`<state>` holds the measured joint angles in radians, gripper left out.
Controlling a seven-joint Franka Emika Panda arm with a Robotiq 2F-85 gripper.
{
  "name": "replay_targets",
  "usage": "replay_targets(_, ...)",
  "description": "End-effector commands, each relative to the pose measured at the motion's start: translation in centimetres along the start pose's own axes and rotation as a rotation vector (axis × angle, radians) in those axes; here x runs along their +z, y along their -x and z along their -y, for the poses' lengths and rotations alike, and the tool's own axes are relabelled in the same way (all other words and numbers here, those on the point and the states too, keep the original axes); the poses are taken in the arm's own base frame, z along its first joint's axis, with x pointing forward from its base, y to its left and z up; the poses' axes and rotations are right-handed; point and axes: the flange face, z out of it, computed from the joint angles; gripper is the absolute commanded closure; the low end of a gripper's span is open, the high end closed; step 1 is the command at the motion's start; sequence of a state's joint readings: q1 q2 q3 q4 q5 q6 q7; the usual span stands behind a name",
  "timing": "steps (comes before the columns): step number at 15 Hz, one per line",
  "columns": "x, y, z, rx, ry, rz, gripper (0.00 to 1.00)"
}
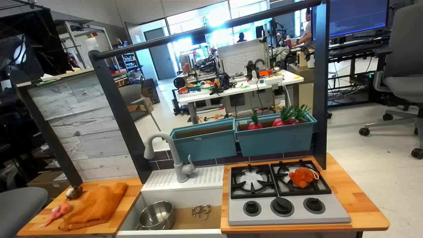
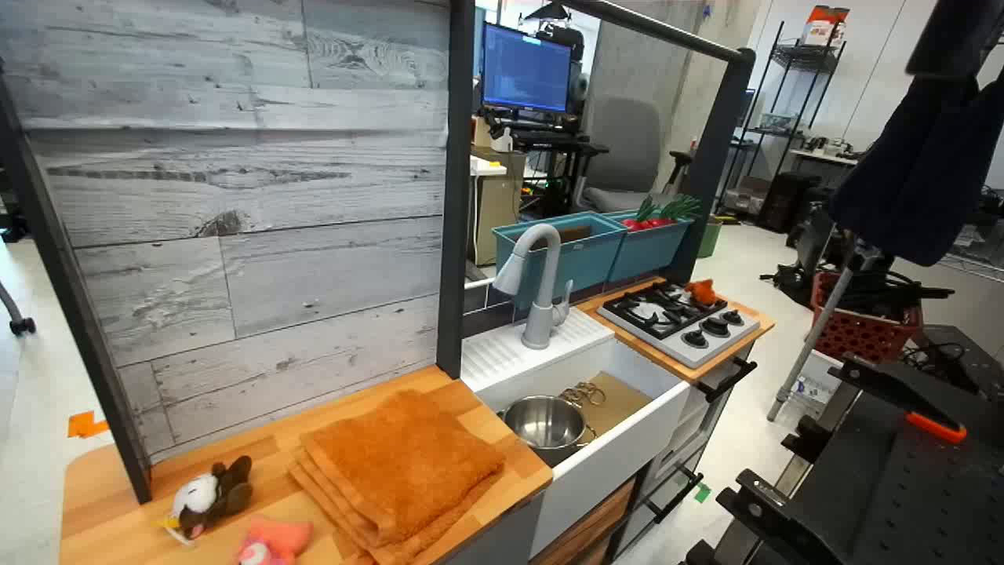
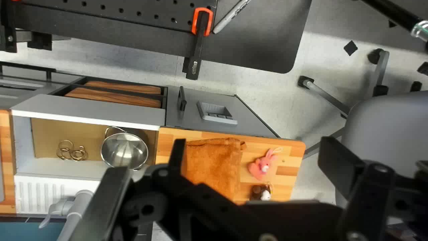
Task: Put the toys in the pot and wipe the counter with the orange towel
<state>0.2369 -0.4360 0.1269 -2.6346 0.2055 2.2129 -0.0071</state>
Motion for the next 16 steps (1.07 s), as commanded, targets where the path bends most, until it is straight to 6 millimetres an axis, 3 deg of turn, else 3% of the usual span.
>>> replay_targets(1, 0.0, 0.0, 0.0, 0.000, 0.000, 0.001, 0.00)
replay_targets(6, 0.4, -0.6, 0.5, 0.011, -0.010, -0.002, 0.00)
replay_targets(12, 6.0, -8.3, 2.5, 0.155, -0.040, 0.045, 0.00)
replay_targets(16, 12.2, -13.5, 2.2, 0.269, 0.002, 0.032, 0.00)
